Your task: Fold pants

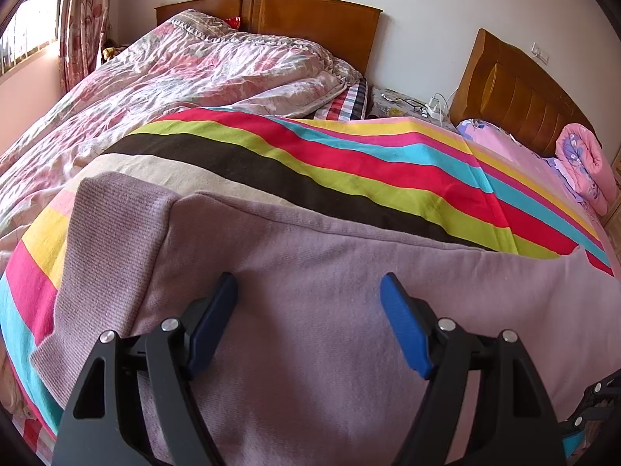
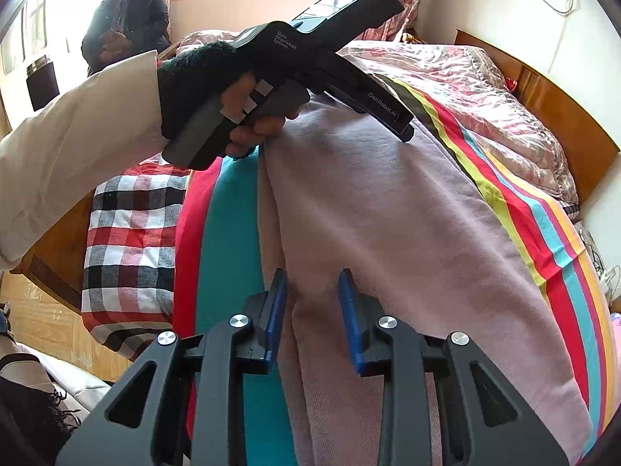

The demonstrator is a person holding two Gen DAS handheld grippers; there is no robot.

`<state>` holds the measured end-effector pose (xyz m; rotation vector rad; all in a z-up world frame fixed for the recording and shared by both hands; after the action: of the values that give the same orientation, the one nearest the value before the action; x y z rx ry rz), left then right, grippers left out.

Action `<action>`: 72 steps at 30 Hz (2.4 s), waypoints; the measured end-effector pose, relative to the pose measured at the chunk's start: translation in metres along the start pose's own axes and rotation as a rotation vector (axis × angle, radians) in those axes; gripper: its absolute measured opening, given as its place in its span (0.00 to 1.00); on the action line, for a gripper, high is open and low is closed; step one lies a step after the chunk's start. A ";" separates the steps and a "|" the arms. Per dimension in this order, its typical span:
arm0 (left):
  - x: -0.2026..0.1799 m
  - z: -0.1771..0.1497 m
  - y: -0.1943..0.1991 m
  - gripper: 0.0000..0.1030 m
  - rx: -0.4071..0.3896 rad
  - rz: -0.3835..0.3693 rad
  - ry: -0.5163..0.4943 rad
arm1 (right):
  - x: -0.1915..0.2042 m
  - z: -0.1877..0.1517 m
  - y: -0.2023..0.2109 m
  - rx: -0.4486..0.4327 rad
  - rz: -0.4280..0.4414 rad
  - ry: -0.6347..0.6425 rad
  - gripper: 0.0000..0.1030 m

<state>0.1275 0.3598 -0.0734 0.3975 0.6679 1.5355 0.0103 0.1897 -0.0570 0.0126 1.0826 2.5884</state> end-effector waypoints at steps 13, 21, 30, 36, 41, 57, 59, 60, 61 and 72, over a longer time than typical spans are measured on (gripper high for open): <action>0.004 0.001 0.001 0.74 0.009 -0.027 -0.015 | 0.005 0.009 0.018 -0.003 0.082 0.001 0.06; 0.000 -0.002 0.010 0.75 -0.006 0.051 -0.024 | 0.017 -0.005 0.003 0.050 0.095 -0.043 0.46; 0.006 -0.052 0.054 0.76 -0.061 0.133 0.078 | 0.000 -0.036 0.014 0.025 0.094 -0.242 0.50; -0.023 -0.031 0.090 0.73 -0.110 0.241 0.107 | -0.016 -0.060 0.099 -0.037 0.022 -0.318 0.57; -0.170 -0.033 0.087 0.78 -0.082 -0.068 -0.039 | -0.091 -0.164 0.197 -0.040 -0.433 -0.544 0.72; -0.395 -0.044 0.040 0.86 0.069 -0.194 -0.369 | -0.148 -0.316 0.355 -0.075 -0.635 -0.820 0.82; -0.451 -0.042 0.021 0.87 0.065 -0.286 -0.408 | -0.187 -0.322 0.352 -0.034 -0.708 -0.833 0.83; -0.472 -0.043 0.009 0.87 0.065 -0.295 -0.419 | -0.202 -0.326 0.347 0.003 -0.729 -0.836 0.83; -0.492 -0.048 -0.001 0.87 0.079 -0.309 -0.430 | -0.213 -0.329 0.341 0.029 -0.732 -0.832 0.83; -0.523 -0.079 -0.063 0.98 0.137 -0.243 -0.465 | -0.178 -0.379 0.350 0.156 -0.667 -0.748 0.83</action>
<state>0.1738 -0.1705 -0.0969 0.7229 0.4357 1.1158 0.0218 -0.3563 -0.0626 0.5172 0.8024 1.6689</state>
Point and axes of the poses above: each gripper's, at about its wrist camera, not at the fingertips, and y roughly against the way its jaws point, x to its left, z to its top, the point moved 4 cm from there along -y, roughly the way its jaws point, and after that the axes turned 9 degrees about -x, right-handed, at the moved point
